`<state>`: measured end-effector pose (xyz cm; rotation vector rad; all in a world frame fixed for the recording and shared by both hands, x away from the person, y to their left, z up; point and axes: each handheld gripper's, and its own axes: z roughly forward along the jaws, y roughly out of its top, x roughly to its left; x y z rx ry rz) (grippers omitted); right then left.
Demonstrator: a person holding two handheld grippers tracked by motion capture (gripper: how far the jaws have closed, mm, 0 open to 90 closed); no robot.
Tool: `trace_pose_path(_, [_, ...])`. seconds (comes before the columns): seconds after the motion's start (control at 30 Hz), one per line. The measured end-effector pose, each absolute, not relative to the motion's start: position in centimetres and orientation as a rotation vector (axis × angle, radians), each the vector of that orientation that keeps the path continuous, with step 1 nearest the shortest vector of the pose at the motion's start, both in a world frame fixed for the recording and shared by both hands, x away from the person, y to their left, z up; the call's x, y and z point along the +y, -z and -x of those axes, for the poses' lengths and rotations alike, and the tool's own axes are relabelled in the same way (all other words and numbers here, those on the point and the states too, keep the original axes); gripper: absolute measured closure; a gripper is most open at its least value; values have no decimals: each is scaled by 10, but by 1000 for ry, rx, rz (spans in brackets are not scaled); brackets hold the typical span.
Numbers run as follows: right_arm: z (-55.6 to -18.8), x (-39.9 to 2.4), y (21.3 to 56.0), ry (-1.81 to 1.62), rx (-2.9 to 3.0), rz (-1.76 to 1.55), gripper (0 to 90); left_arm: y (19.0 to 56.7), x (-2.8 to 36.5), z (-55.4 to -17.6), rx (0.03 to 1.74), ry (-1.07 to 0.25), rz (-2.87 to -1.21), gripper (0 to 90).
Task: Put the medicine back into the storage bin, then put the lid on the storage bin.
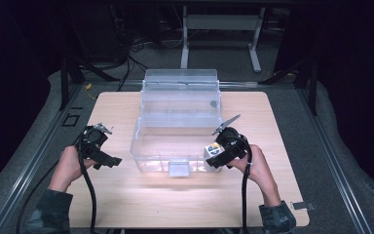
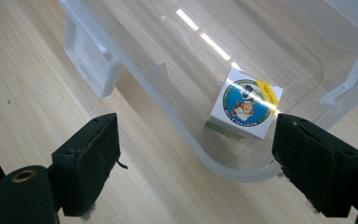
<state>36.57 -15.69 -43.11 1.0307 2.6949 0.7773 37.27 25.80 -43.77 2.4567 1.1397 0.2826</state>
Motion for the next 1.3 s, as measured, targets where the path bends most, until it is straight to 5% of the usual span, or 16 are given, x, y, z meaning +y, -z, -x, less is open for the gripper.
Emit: trace_pose_path(1.3, [-356, -144, 443, -763, 2694, -961, 237, 370, 192, -466, 916, -296, -2397, 1])
